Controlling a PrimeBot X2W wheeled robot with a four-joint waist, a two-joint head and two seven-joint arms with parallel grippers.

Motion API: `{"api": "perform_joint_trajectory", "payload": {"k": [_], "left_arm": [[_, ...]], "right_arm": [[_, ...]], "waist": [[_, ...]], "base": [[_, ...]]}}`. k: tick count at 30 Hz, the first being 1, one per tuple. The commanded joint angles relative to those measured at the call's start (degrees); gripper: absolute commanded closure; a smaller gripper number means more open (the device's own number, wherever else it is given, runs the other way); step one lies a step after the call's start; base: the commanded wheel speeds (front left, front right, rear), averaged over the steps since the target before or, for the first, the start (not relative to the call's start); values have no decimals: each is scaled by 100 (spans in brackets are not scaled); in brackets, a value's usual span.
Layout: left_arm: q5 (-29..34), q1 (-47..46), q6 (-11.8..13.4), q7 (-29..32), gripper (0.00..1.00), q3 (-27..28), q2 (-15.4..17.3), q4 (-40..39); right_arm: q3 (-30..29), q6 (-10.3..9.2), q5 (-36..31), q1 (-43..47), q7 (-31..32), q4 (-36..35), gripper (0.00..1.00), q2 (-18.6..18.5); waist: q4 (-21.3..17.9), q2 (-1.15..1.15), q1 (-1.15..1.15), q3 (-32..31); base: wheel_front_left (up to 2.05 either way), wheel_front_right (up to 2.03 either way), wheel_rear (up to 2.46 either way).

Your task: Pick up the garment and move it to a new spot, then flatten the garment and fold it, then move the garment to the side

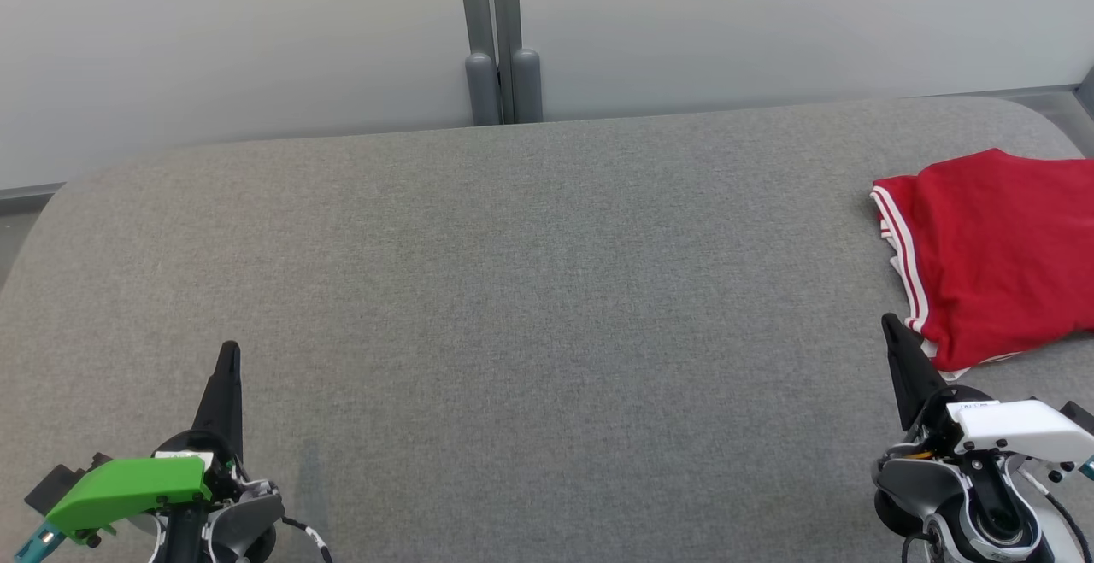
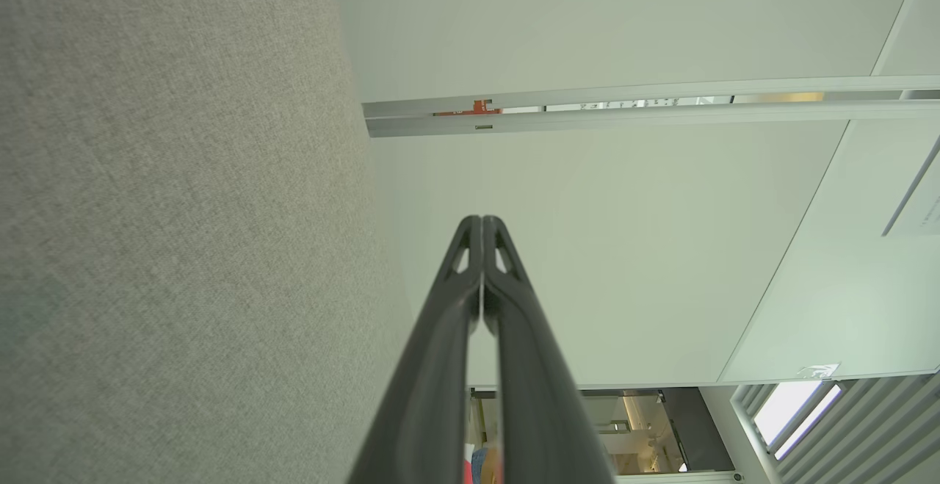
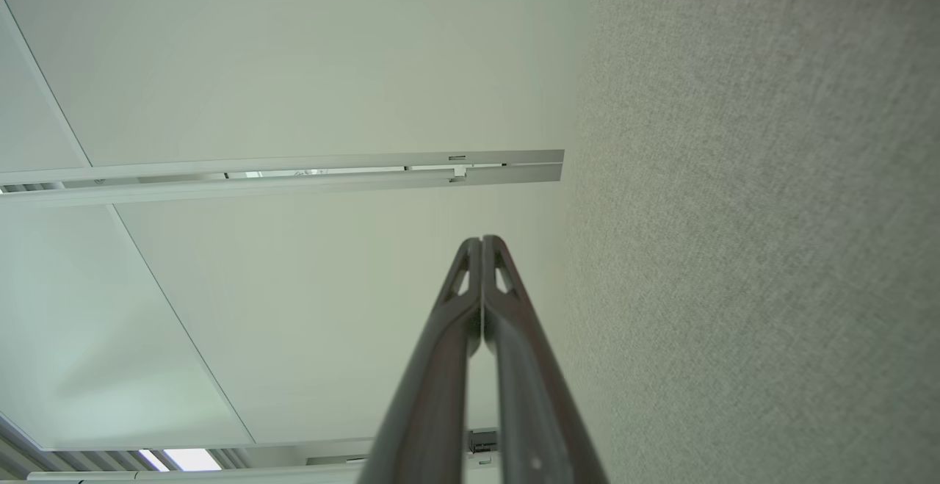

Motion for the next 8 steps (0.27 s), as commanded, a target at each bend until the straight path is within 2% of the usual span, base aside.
{"api": "perform_joint_trajectory", "payload": {"k": [1, 8], "left_arm": [[-91, -129, -37, 27, 100, 37, 40, 16], [-75, -111, -37, 35, 100, 44, 31, 15]], "right_arm": [[6, 0, 124, -67, 30, 18, 100, 0], [6, 0, 107, -58, 28, 16, 100, -2]], "waist": [[3, 0, 0, 0], [3, 0, 0, 0]], "base": [[0, 0, 0], [0, 0, 0]]}}
